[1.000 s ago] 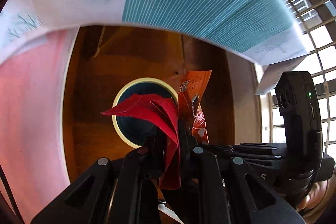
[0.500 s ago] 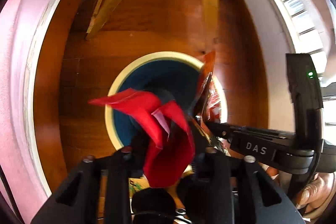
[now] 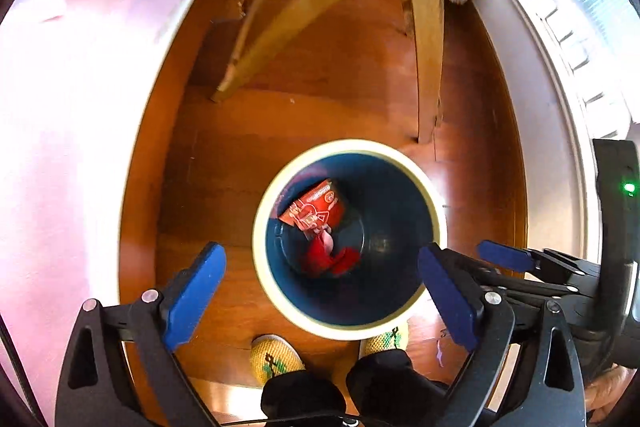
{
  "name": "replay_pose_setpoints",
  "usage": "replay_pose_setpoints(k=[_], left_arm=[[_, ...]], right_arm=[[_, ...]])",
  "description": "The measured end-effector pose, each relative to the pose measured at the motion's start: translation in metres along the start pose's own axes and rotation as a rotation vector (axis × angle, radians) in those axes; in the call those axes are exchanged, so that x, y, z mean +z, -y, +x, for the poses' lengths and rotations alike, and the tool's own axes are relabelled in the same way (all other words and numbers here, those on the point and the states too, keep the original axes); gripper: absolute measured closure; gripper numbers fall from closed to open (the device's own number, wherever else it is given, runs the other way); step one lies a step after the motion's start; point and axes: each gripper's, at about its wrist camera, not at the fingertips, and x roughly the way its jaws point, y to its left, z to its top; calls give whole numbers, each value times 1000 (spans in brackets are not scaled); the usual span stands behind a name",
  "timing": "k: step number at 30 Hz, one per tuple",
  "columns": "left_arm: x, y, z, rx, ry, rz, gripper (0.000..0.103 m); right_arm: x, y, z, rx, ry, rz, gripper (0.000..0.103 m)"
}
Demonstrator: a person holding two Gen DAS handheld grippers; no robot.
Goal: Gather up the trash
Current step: 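Raise both tools back toward the table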
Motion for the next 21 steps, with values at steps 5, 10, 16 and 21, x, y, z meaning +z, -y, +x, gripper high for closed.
replay_pose_setpoints(k=[5, 10, 16, 21], left_arm=[[-1, 6, -71, 13, 35, -15, 7], [5, 14, -165, 29, 96, 3, 7], [17, 14, -274, 52, 216, 5, 7], [34, 13, -352, 47, 332, 10, 7]], right_arm=[[-14, -12, -76, -45, 14, -16, 46], [-23, -36, -159, -69, 39, -56, 46], [-30, -68, -264, -78, 152, -128, 46], [-30, -83, -330, -81, 261, -138, 46]])
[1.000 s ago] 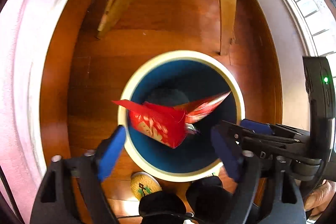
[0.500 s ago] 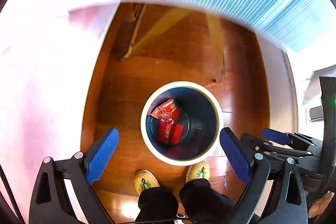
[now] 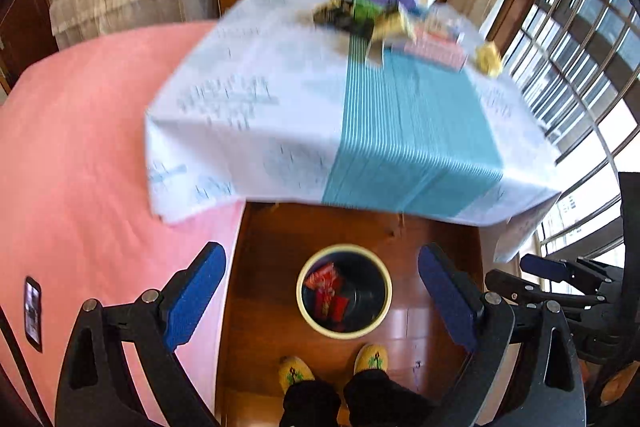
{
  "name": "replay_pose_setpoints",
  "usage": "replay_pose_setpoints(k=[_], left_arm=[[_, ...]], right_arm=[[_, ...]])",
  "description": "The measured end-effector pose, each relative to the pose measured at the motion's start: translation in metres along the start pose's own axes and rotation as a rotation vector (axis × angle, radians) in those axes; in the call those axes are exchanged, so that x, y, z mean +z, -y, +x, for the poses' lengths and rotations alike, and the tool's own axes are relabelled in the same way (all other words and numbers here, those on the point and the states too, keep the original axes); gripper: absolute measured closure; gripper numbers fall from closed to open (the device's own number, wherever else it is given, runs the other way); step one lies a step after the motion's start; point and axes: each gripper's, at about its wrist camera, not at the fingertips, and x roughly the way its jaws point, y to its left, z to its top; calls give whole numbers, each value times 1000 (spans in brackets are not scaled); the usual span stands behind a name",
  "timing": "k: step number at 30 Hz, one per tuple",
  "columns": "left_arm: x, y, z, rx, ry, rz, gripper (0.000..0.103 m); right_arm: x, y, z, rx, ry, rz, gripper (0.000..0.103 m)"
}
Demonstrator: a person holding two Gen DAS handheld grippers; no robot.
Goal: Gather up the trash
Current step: 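Raise both tools back toward the table, then grasp the green-and-cream box with the left tool while the right tool grasps the yellow wrapper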
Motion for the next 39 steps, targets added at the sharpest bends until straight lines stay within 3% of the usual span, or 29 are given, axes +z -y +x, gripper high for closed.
replay_pose_setpoints(k=[9, 20, 27, 31, 39], left_arm=[[59, 13, -76, 15, 223, 116, 7], [113, 44, -79, -4, 261, 197, 7], [150, 63, -36, 23, 198, 147, 7], [174, 84, 4, -11, 136, 84, 7], [226, 141, 74, -17, 61, -31, 7]], right_arm=[[42, 4, -61, -46, 172, 48, 46], [91, 25, -91, -101, 280, 84, 46], [139, 66, -78, -80, 314, 69, 46], [177, 104, -62, -80, 327, 28, 46], [260, 200, -11, -52, 239, 18, 46]])
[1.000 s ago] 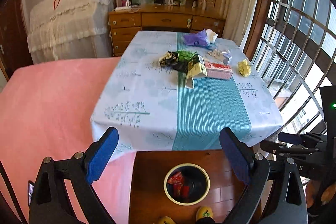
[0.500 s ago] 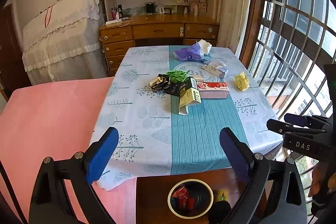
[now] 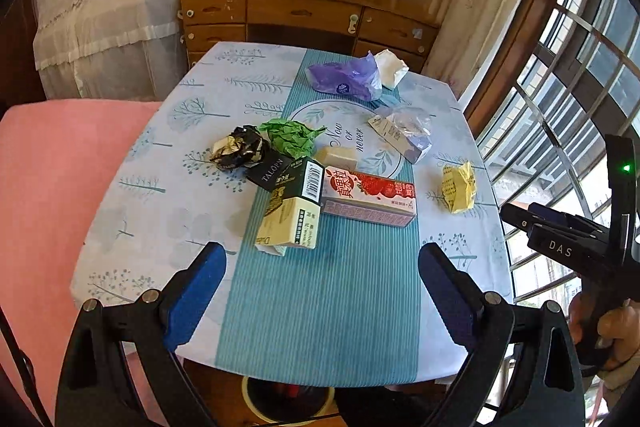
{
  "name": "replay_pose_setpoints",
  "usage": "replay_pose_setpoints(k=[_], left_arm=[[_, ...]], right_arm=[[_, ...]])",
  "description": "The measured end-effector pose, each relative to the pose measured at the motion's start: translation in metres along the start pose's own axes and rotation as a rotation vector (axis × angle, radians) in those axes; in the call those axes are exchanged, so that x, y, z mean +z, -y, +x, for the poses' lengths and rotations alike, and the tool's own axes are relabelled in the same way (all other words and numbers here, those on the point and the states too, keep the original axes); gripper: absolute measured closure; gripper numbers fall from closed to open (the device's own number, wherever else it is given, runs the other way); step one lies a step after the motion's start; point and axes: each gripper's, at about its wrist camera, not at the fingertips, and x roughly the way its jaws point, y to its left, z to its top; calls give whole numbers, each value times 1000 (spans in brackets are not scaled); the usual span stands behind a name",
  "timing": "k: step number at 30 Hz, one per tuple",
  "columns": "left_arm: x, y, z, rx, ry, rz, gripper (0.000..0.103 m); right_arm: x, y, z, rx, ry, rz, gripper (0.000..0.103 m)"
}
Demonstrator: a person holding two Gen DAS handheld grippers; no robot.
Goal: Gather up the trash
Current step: 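Grasp the green-and-cream box with the left tool while the right tool grasps the yellow wrapper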
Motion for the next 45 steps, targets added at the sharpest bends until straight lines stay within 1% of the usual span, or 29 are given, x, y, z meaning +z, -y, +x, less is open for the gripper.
replay_pose_setpoints(k=[4, 6, 8, 10, 14, 19, 21, 23, 24, 25, 26, 27, 28, 29, 30, 31, 33, 35, 36, 40, 45], left_arm=[[13, 0, 25, 49, -33, -100, 7], [17, -6, 35, 76, -59, -158, 7], [20, -11, 42, 100, -85, -192, 7], [22, -11, 50, 129, -109, -194, 7], [27, -5, 72, 186, -157, -164, 7], [31, -4, 107, 256, -232, -144, 8], [33, -5, 122, 283, -261, -127, 12], [36, -5, 135, 297, -285, -110, 21], [37, -6, 142, 303, -301, -103, 23], [37, -6, 149, 312, -316, -97, 31], [37, -7, 155, 324, -334, -92, 41], [37, -9, 161, 329, -355, -91, 48], [36, -10, 165, 352, -364, -89, 53], [37, -11, 167, 387, -354, -77, 61], [37, -12, 167, 402, -350, -72, 64], [37, -14, 166, 390, -346, -77, 75], [36, -23, 164, 344, -345, -117, 77], [32, -29, 158, 346, -330, -132, 77], [30, -32, 156, 345, -328, -133, 77], [21, -44, 141, 326, -309, -148, 77], [14, -56, 110, 274, -252, -143, 77]], right_arm=[[23, 26, 40, 25, -70, -36, 46], [31, 32, 60, 41, -102, -58, 46], [37, 36, 76, 60, -126, -69, 46], [43, 39, 91, 73, -149, -75, 46], [51, 42, 120, 102, -192, -76, 46], [55, 37, 140, 131, -220, -94, 46], [55, 33, 144, 143, -226, -109, 46], [56, 31, 148, 150, -230, -124, 47], [55, 30, 150, 152, -233, -134, 54], [55, 29, 152, 149, -235, -143, 61], [54, 28, 153, 149, -236, -155, 61], [54, 27, 154, 149, -231, -166, 61], [54, 26, 153, 151, -226, -176, 62], [55, 25, 152, 155, -222, -185, 62], [55, 25, 151, 158, -220, -190, 64], [56, 25, 150, 162, -217, -194, 66], [56, 23, 145, 168, -211, -208, 69], [54, 19, 140, 172, -208, -223, 70], [53, 16, 137, 170, -206, -230, 83], [47, 6, 125, 160, -201, -223, 83], [37, -3, 97, 128, -179, -181, 83]])
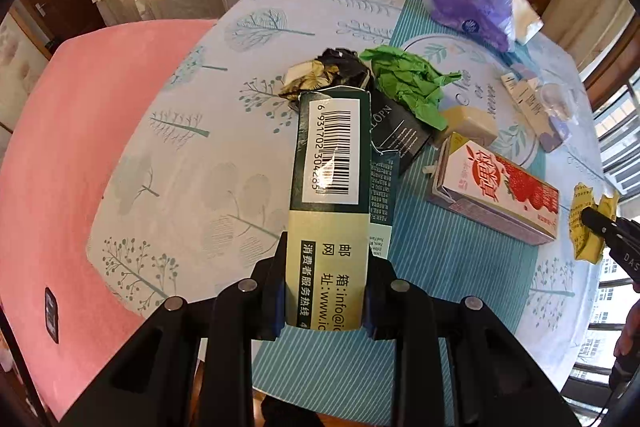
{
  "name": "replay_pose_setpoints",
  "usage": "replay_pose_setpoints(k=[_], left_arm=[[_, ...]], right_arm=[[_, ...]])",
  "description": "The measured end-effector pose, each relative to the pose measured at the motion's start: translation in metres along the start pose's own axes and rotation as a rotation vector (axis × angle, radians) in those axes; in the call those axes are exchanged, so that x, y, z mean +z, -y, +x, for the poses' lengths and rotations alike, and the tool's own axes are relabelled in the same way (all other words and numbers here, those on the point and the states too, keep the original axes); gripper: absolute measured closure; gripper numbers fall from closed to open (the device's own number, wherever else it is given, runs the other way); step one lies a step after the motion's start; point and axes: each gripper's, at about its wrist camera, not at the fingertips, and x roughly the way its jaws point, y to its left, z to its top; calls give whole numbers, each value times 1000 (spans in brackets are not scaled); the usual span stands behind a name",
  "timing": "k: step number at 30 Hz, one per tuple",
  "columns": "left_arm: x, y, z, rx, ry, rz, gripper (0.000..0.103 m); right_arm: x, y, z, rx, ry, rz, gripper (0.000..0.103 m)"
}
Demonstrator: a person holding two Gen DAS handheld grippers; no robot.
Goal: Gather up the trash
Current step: 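Grasp the green-and-cream box with the left tool while the right tool grasps the yellow wrapper, then lower the box and yellow wrapper over the bin and open both tools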
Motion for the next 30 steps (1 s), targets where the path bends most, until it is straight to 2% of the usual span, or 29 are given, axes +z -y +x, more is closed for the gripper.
replay_pose_setpoints(k=[6, 15, 21, 30], left_arm=[[-26, -33, -40, -91, 87, 44, 77], [-85, -110, -90, -221, 167, 178, 77], [-136, -154, -105, -271, 178, 252, 77], [-197, -183, -101, -327, 114, 300, 77]], right_arm=[[-28, -35, -43, -41, 60, 51, 83], [-103, -133, -101, -60, 139, 167, 83], [-161, -204, -113, -78, 123, 194, 83], [-227, -267, -117, -113, 25, 174, 83]])
